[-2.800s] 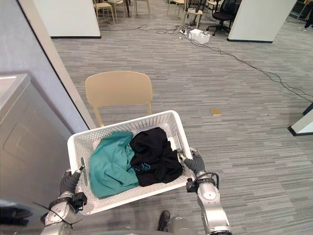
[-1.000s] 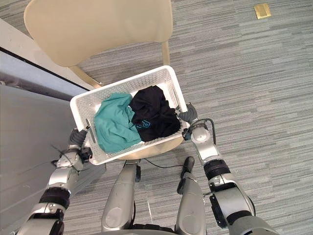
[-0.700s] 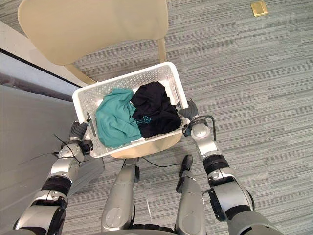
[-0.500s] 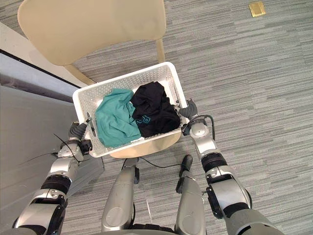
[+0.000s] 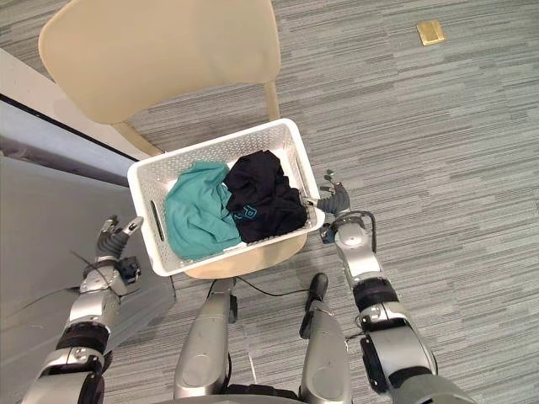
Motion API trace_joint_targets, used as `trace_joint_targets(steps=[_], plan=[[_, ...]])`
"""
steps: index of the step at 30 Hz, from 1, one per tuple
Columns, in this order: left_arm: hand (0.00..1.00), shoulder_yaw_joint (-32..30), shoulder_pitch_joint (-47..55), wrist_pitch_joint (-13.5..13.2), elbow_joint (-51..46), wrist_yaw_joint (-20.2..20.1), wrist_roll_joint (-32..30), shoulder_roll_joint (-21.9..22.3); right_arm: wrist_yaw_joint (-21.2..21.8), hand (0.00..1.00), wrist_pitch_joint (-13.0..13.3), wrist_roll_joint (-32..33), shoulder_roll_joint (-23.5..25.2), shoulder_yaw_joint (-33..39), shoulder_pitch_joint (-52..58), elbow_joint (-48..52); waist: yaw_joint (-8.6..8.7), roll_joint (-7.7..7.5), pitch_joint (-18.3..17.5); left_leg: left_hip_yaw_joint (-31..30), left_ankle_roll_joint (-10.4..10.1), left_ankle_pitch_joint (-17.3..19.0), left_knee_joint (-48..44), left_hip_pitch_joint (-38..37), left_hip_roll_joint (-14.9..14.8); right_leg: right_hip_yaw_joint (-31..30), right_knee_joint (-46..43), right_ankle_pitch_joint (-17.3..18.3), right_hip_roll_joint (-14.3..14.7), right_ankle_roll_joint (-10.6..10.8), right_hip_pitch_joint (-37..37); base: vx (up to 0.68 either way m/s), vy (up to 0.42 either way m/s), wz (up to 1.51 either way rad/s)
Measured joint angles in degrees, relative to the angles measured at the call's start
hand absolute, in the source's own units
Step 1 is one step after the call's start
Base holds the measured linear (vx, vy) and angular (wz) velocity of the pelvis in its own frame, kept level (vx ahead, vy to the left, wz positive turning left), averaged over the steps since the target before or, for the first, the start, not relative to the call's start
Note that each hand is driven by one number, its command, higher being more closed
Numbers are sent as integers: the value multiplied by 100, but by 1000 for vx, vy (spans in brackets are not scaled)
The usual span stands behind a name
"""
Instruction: Pick up the laundry basket with both hands and put the clothes into the washing machine.
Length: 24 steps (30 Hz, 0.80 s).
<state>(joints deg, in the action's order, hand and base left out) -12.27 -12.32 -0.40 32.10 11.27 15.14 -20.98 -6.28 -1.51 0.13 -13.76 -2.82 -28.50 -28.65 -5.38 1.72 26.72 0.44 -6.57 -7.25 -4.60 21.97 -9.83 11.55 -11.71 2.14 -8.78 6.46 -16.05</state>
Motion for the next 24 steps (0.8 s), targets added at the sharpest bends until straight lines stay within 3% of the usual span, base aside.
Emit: trace_joint_targets(steps=[4, 10, 16, 24], plan=[[0, -209, 431, -84, -591, 41, 55, 173, -54, 0, 148, -2, 158, 102, 468, 888, -3, -3, -1, -21, -1, 1, 34, -203, 15, 85, 26, 3, -8, 2, 219, 13, 8, 5], [0, -250, 886, -244, -1286, 125, 117, 517, -108, 0, 347, -20, 354, 129, 857, 1315, -2, -25, -13, -41, 2, 2, 44, -292, 55, 110, 52, 3, -35, 5, 334, -7, 16, 3], [0, -833, 1512, -468, -2128, 122, 677, 1025, -129, 0, 471, -51, 565, 560, 1430, 1911, 35, -74, -80, -131, 3, 3, 45, -384, 86, 225, 97, 6, -50, 9, 499, 14, 15, 8], [0, -1108, 2930, -575, -2869, -134, 800, 1980, -104, 0, 635, -75, 923, 1450, 3110, 2741, 150, -64, -873, -120, 40, 85, 88, -839, 194, 275, 313, 65, -134, 96, 1059, 33, 17, 5]])
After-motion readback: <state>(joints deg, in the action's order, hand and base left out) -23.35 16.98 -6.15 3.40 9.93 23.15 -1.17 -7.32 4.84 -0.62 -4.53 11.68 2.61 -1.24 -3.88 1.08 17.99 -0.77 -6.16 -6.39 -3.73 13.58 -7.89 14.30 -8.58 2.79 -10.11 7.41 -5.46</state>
